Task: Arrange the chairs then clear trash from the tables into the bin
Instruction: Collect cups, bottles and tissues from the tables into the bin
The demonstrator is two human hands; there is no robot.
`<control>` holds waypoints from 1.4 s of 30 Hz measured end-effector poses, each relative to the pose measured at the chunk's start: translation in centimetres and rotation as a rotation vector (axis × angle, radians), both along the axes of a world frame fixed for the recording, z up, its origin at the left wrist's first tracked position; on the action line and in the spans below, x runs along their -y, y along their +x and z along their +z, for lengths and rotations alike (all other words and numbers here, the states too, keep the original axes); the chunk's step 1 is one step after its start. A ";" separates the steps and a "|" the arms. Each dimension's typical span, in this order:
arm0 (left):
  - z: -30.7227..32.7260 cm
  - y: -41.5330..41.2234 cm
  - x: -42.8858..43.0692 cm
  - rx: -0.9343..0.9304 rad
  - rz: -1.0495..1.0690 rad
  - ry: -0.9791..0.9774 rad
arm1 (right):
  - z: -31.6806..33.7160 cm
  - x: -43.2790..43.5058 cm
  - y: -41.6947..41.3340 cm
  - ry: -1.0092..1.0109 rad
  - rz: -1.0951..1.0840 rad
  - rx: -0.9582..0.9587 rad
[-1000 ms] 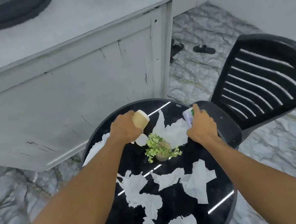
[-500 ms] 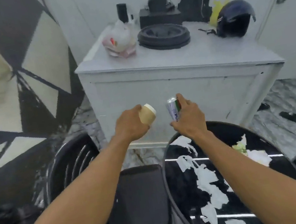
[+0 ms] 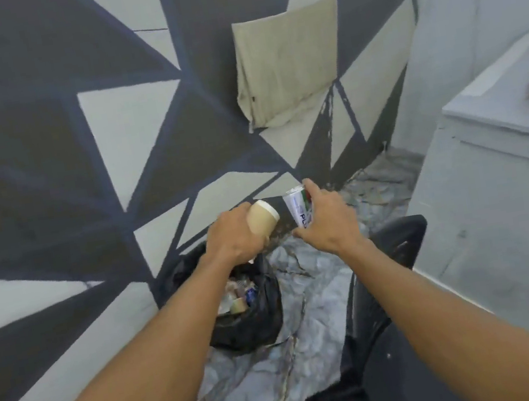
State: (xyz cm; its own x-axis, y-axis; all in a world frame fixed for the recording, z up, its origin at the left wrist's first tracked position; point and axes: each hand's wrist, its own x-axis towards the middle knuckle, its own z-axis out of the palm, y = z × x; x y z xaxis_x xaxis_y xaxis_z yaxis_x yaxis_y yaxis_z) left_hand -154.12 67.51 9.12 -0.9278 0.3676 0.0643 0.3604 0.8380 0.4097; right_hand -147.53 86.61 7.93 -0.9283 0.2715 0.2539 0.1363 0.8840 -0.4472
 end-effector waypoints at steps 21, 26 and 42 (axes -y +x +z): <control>-19.0 -28.1 7.2 0.350 0.259 -0.145 | -17.7 7.7 -32.4 -0.097 0.203 0.455; -20.1 -29.7 7.4 0.456 0.228 -0.117 | -19.5 8.3 -34.7 -0.115 0.204 0.520; -19.4 -28.5 13.0 0.473 0.321 -0.118 | -20.5 13.1 -35.2 -0.259 0.271 0.744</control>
